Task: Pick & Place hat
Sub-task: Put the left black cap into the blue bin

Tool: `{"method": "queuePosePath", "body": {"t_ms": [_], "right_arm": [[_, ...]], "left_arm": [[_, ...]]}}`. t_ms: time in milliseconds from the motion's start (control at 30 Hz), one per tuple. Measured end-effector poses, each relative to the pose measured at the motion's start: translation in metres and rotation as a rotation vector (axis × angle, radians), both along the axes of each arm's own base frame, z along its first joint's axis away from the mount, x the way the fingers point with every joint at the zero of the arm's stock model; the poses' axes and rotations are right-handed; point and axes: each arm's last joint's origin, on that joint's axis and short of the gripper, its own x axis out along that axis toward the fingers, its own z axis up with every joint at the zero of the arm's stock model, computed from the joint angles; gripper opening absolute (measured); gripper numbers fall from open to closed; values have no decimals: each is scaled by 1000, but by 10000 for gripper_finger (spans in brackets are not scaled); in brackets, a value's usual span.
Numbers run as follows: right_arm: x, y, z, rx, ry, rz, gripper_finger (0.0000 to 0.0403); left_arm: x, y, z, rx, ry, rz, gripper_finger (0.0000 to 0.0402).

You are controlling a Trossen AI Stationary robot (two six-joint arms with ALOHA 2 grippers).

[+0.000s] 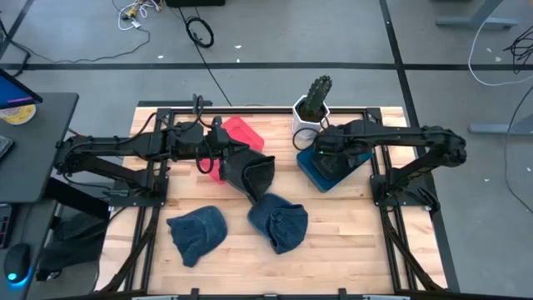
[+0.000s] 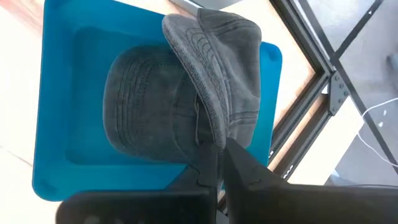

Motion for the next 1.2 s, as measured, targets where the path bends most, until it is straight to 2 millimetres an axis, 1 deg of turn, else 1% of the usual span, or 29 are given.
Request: {"method": "queuePosePath", "body": {"t_ms": [133, 367, 533, 800, 1200], "right_arm": [[-8, 8, 7, -52, -19, -12, 0], [-25, 14, 17, -55, -11, -29, 0], [-33, 16, 23, -38, -42, -12, 0], [-33, 17, 23, 18, -34, 11, 0], [-32, 10, 23, 17, -45, -8, 0]], "left_arm": [[0, 0, 0, -1, 3, 0, 12], [0, 0, 0, 0, 3, 0, 12], [0, 0, 0, 0, 3, 0, 12], [0, 0, 0, -1, 2, 0, 12], [0, 0, 0, -3, 1, 0, 12]]}}
